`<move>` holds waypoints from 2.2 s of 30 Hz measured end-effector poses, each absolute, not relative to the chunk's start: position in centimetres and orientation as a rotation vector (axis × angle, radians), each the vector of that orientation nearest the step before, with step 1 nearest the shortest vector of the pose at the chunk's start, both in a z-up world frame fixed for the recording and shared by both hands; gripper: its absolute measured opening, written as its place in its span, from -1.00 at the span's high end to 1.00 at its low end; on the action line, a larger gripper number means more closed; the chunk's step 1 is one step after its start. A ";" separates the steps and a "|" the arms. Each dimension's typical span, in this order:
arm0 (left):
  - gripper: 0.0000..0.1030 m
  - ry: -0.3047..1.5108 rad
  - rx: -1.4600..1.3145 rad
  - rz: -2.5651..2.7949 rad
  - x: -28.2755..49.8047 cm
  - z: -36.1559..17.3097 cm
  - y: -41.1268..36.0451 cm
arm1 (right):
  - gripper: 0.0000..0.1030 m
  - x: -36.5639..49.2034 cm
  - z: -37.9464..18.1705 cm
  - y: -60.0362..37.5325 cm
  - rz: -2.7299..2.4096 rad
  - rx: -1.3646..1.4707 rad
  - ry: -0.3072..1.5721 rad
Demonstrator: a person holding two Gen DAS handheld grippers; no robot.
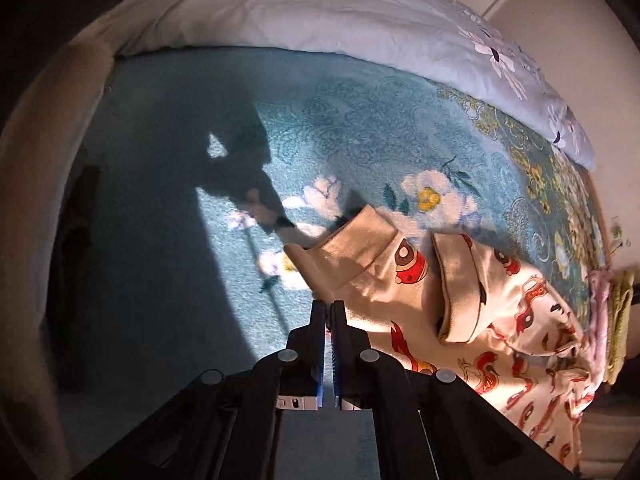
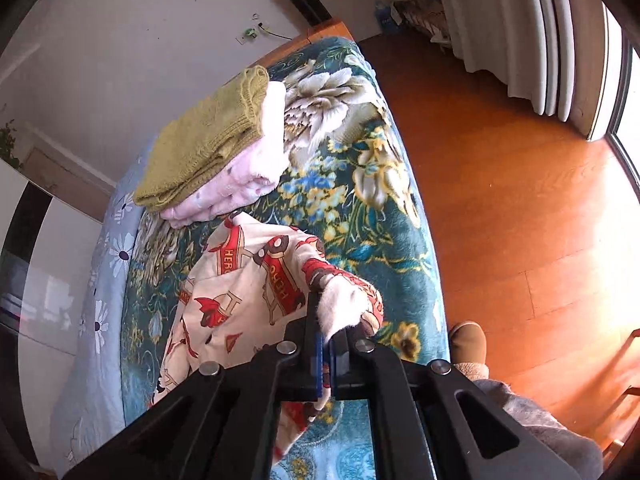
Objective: Fold clothes
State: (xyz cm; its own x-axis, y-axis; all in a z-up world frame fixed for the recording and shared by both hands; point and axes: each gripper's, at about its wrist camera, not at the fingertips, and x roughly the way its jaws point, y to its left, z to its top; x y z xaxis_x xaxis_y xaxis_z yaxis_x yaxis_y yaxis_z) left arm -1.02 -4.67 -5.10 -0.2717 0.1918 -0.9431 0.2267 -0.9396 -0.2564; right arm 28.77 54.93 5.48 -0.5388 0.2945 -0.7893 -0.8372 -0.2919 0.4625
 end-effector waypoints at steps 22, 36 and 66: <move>0.85 1.057 1.919 -2.072 1.3 -10.1 -5.8 | 0.95 28.9 5.1 56.2 2.104 -0.891 1.116; -0.55 0.808 1.600 -1.851 2.4 -8.6 0.8 | 0.94 27.6 -1.2 61.8 2.214 -1.163 1.288; 0.86 1.388 1.253 -1.809 22.5 13.0 5.4 | 0.97 14.0 19.1 70.4 2.391 -1.739 1.044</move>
